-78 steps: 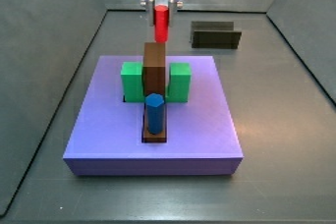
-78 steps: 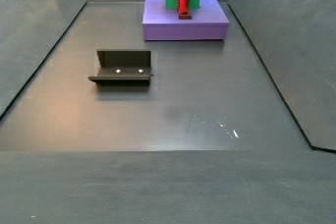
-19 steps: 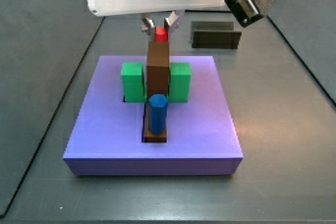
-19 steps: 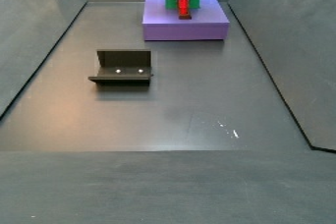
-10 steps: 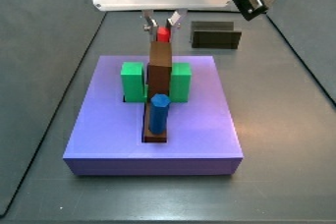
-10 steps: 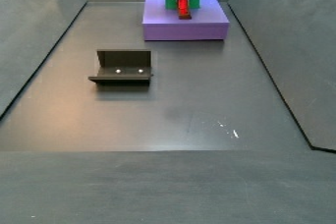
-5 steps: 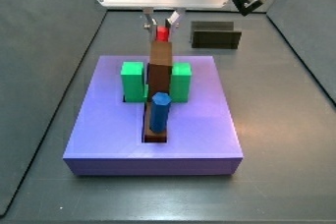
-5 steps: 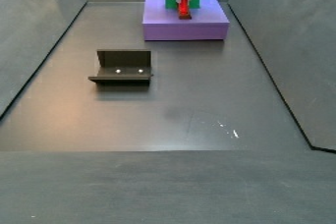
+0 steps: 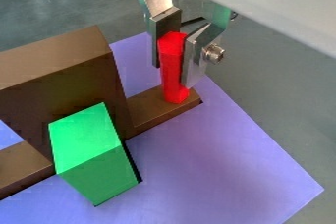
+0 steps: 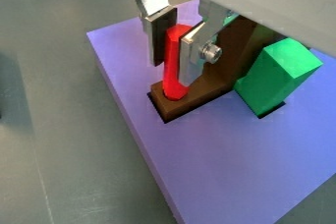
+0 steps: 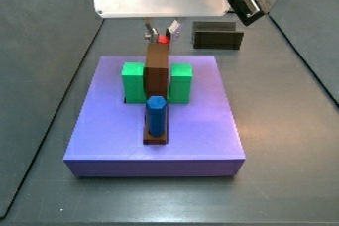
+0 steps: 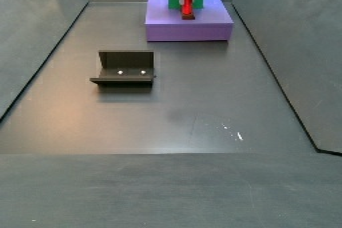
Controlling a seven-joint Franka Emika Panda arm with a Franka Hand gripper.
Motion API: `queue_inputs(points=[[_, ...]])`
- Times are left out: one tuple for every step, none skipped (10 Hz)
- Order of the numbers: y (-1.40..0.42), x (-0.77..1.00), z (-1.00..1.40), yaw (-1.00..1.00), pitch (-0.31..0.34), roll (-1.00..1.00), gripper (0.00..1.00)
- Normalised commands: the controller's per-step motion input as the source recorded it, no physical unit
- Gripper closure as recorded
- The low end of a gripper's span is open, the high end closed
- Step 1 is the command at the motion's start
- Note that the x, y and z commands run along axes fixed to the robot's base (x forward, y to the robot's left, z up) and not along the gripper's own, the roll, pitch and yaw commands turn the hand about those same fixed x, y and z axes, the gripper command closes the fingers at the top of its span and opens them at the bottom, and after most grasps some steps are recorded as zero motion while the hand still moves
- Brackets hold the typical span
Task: Pick up the red object. Move up. Place the red object on the fixture. Regrasp the red object. Move to above the board. Insert the red object.
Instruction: Insert the red object.
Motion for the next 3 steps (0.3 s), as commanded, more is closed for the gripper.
queue_inputs(points=[[0.0, 0.0, -0.53, 0.04, -0.119, 0.05, 1.0], [0.0, 0.0, -0.56, 0.05, -0.123, 0.06, 1.0], [0.0, 0.0, 0.0, 0.0, 0.0, 0.0, 1.0]])
